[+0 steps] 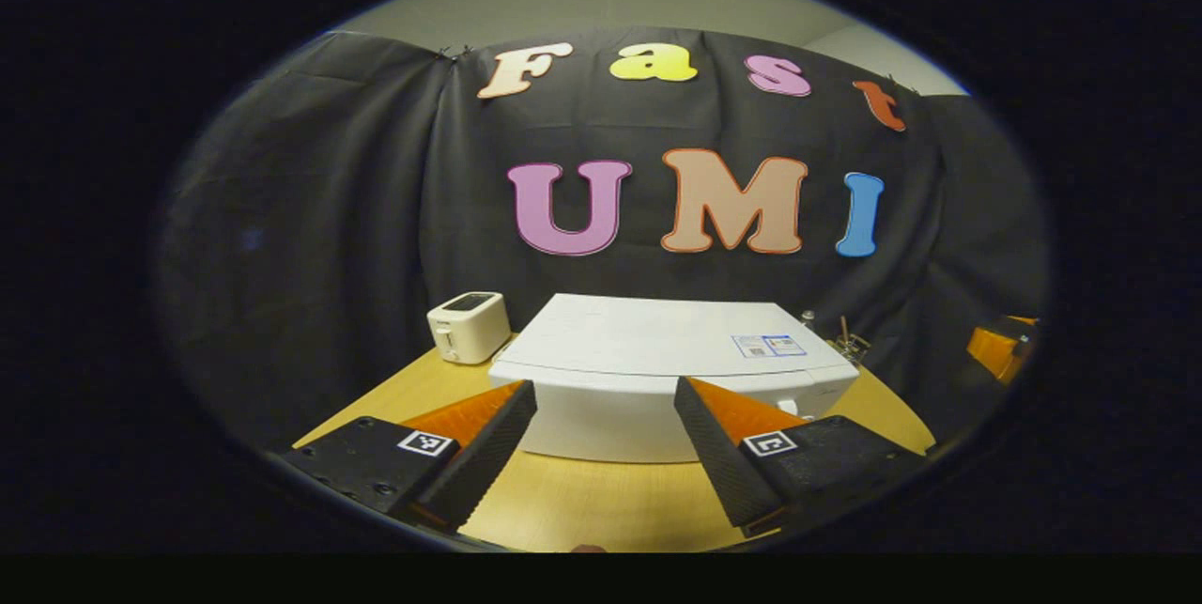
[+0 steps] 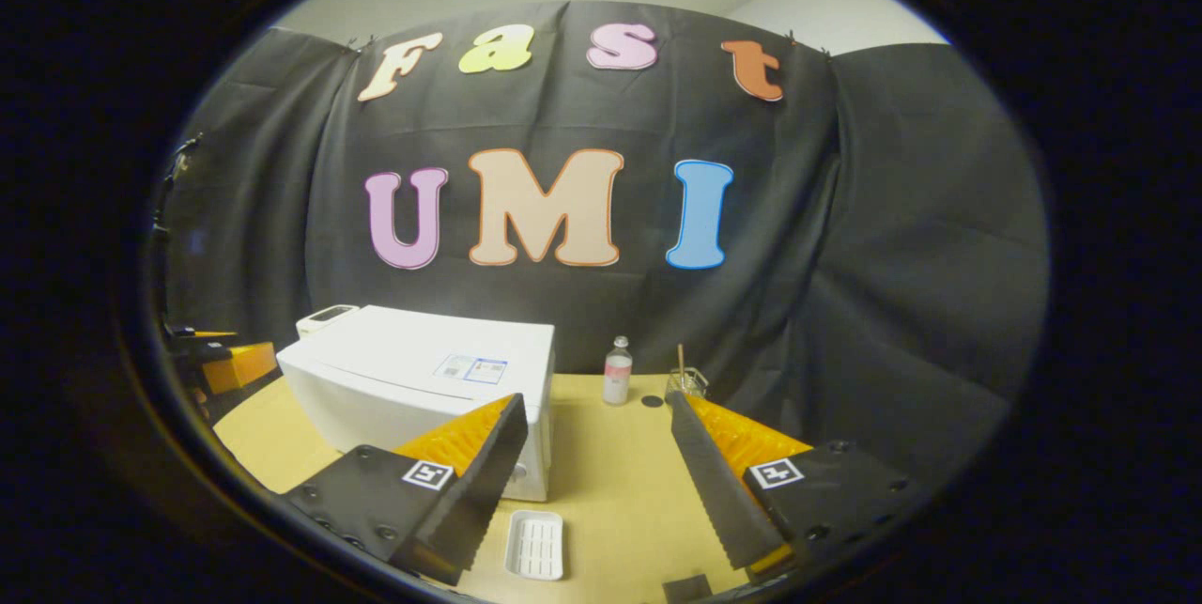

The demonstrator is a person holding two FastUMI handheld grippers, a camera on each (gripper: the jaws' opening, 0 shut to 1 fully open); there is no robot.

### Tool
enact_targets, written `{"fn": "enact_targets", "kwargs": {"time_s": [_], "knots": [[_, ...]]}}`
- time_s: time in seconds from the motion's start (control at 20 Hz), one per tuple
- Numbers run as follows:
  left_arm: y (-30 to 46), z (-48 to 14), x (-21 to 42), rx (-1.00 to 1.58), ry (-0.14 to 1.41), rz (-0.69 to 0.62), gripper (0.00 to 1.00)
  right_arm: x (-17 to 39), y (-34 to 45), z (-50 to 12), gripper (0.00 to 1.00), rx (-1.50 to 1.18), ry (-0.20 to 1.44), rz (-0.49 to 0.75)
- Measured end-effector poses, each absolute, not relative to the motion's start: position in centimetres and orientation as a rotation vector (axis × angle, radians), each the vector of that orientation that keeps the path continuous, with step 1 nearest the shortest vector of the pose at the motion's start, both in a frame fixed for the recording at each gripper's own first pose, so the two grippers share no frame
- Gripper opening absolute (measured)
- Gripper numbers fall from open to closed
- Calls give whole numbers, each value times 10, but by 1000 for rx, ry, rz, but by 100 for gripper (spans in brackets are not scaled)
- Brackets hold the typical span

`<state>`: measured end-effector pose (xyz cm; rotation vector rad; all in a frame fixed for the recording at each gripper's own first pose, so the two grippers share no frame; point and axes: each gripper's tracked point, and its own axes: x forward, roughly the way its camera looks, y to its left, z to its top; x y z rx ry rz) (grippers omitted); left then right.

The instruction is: Open the microwave oven with the left hand, put the food in, and close the microwave oven.

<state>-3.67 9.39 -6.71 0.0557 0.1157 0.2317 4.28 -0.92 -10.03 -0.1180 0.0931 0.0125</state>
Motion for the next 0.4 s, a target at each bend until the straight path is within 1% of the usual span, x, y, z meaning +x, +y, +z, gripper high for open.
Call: {"fn": "enact_targets", "kwargs": {"time_s": [0.35, 0.4], "knots": [[65, -68, -32, 89, 111, 184, 96, 39, -22, -103, 98, -130, 99, 12], [61, -68, -31, 91, 111, 181, 94, 39, -23, -103, 97, -123, 98, 17]]}}
